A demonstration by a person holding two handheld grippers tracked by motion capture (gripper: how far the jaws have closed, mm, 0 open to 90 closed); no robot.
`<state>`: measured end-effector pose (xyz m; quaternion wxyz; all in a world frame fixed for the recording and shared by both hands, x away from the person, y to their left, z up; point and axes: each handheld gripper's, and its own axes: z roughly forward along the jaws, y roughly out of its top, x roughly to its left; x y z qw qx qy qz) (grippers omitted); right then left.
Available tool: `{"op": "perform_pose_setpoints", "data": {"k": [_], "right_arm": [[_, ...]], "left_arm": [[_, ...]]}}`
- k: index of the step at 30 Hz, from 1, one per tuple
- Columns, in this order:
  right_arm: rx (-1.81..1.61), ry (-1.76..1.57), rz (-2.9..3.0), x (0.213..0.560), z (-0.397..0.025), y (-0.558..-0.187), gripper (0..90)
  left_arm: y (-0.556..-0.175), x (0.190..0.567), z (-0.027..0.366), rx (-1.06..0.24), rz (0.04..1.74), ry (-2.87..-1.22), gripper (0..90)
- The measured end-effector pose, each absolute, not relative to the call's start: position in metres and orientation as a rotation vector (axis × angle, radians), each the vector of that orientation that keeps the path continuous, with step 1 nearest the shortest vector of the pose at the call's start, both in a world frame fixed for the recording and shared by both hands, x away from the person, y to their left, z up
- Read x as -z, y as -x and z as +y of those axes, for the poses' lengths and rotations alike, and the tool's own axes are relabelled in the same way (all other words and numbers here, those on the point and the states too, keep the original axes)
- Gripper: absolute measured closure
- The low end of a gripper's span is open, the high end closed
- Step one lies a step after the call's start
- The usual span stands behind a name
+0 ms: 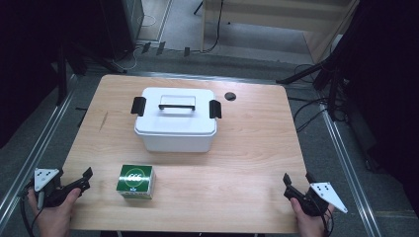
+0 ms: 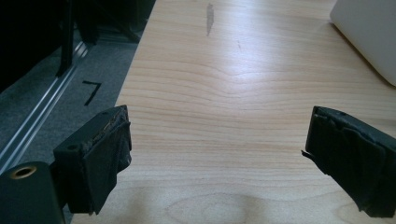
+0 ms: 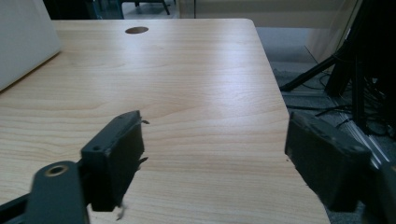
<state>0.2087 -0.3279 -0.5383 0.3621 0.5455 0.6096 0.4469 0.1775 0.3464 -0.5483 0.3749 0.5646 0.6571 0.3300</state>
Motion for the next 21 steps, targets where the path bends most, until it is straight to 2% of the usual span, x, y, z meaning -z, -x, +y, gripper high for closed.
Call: {"op": "perform_pose_setpoints", "data": {"k": [1, 6, 11, 12, 13, 14, 16, 19, 20, 21], "right_arm": [[-1.151, -1.405, 1.570, 0.538, -0.328, -0.209, 21.6], [-1.191, -1.379, 1.588, 0.533, -0.318, -0.208, 34.6], [-1.212, -1.382, 1.607, 0.524, -0.296, -0.211, 48.8], [-1.212, -1.382, 1.607, 0.524, -0.296, -0.211, 48.8], [-1.224, -1.379, 1.621, 0.523, -0.290, -0.210, 50.8], [-1.219, -1.353, 1.660, 0.520, -0.276, -0.210, 55.5], [-1.220, -1.330, 1.693, 0.519, -0.262, -0.210, 60.1], [-1.218, -1.315, 1.722, 0.518, -0.247, -0.209, 63.1], [-1.222, -1.306, 1.749, 0.517, -0.234, -0.210, 69.1], [-1.222, -1.306, 1.749, 0.517, -0.234, -0.210, 69.1]], "left_arm": [[-0.178, 0.548, 0.346, -0.845, 1.682, -1.445, 7.7], [-0.175, 0.546, 0.347, -0.865, 1.700, -1.424, 17.2], [-0.171, 0.543, 0.343, -0.827, 1.674, -1.413, 42.0], [-0.170, 0.542, 0.340, -0.827, 1.665, -1.416, 42.0], [-0.169, 0.540, 0.336, -0.819, 1.658, -1.422, 45.6], [-0.167, 0.538, 0.332, -0.797, 1.636, -1.433, 52.5], [-0.165, 0.536, 0.326, -0.775, 1.619, -1.449, 60.7], [-0.164, 0.535, 0.320, -0.778, 1.627, -1.466, 66.1], [-0.164, 0.534, 0.318, -0.759, 1.629, -1.467, 70.6], [-0.163, 0.534, 0.317, -0.744, 1.625, -1.466, 70.6]]}}
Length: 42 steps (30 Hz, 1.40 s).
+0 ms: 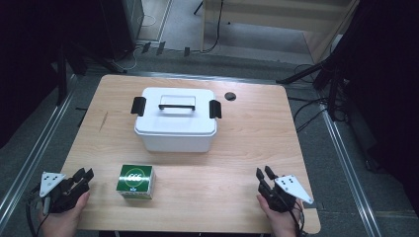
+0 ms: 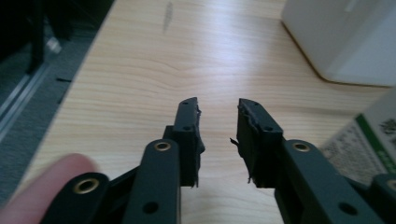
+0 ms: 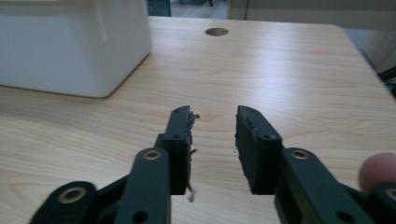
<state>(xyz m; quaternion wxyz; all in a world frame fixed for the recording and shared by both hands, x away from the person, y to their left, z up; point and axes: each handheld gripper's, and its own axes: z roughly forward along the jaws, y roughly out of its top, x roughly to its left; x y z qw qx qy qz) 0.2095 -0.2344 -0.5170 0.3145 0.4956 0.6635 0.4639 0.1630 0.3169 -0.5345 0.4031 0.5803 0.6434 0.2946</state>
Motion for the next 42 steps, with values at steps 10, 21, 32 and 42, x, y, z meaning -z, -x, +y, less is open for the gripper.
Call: {"op": "perform_pose_setpoints", "data": {"k": [10, 21, 32, 42], "right_arm": [[-1.337, -1.176, 1.922, 0.513, -0.163, -0.206, 83.8], [-1.434, -1.107, 2.022, 0.514, -0.097, -0.207, 90.0], [-1.458, -1.086, 2.117, 0.524, -0.059, -0.203, 90.0], [-1.467, -1.065, 2.203, 0.530, -0.025, -0.197, 90.0]], "left_arm": [[-0.161, 0.531, 0.298, -0.619, 1.524, -1.562, 90.0], [-0.163, 0.529, 0.276, -0.579, 1.458, -1.618, 90.0], [-0.164, 0.528, 0.265, -0.532, 1.424, -1.648, 90.0], [-0.165, 0.528, 0.252, -0.501, 1.400, -1.663, 90.0]]}}
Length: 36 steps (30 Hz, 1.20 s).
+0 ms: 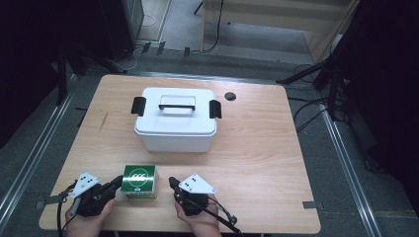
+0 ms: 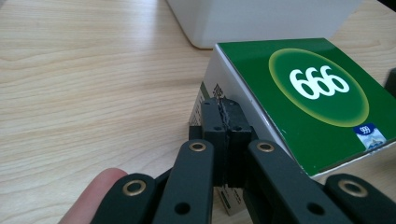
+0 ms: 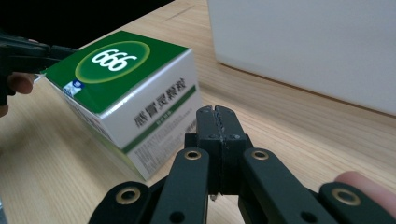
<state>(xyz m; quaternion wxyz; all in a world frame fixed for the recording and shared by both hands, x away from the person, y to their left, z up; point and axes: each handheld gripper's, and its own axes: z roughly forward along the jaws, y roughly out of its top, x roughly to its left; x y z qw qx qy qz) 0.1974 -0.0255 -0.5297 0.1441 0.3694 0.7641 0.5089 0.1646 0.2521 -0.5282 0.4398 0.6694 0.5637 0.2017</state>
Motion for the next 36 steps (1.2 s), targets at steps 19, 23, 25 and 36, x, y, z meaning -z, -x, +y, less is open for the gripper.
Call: {"op": "perform_pose_setpoints", "data": {"k": [19, 23, 25, 36], "right_arm": [[-1.414, -1.112, 2.232, 0.533, -0.017, -0.202, 90.0], [-1.403, -1.142, 2.232, 0.532, -0.025, -0.203, 90.0], [-1.389, -1.146, 2.231, 0.531, -0.031, -0.203, 90.0], [-1.340, -1.300, 2.147, 0.527, -0.095, -0.212, 90.0]], "left_arm": [[-0.166, 0.529, 0.224, -0.463, 1.360, -1.709, 90.0], [-0.170, 0.528, 0.212, -0.447, 1.351, -1.717, 90.0], [-0.172, 0.528, 0.205, -0.443, 1.341, -1.726, 90.0], [-0.190, 0.525, 0.141, -0.432, 1.259, -1.808, 90.0]]}}
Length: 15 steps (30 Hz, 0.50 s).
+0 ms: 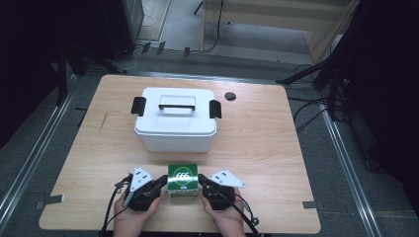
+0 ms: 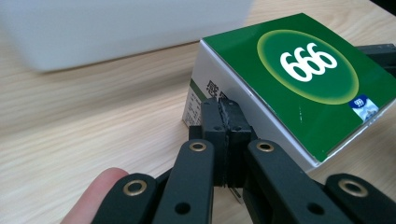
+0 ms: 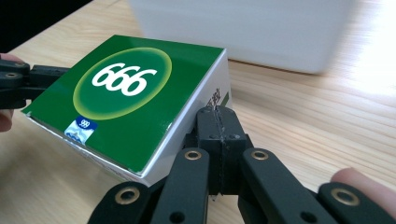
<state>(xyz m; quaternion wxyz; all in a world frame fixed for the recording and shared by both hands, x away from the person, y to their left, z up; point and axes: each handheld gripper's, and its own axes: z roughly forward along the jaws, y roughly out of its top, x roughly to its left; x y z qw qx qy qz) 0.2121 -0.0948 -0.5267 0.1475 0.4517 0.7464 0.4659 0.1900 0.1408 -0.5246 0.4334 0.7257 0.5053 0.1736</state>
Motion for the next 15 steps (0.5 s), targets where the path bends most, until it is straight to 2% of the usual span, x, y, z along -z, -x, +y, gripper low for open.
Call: {"op": "perform_pose_setpoints", "data": {"k": [5, 15], "right_arm": [[-1.323, -1.348, 2.098, 0.526, -0.123, -0.214, 90.0], [-1.305, -1.393, 2.045, 0.527, -0.158, -0.216, 90.0]], "left_arm": [[-0.204, 0.524, 0.108, -0.398, 1.217, -1.830, 90.0], [-0.215, 0.523, 0.073, -0.382, 1.188, -1.845, 90.0]]}}
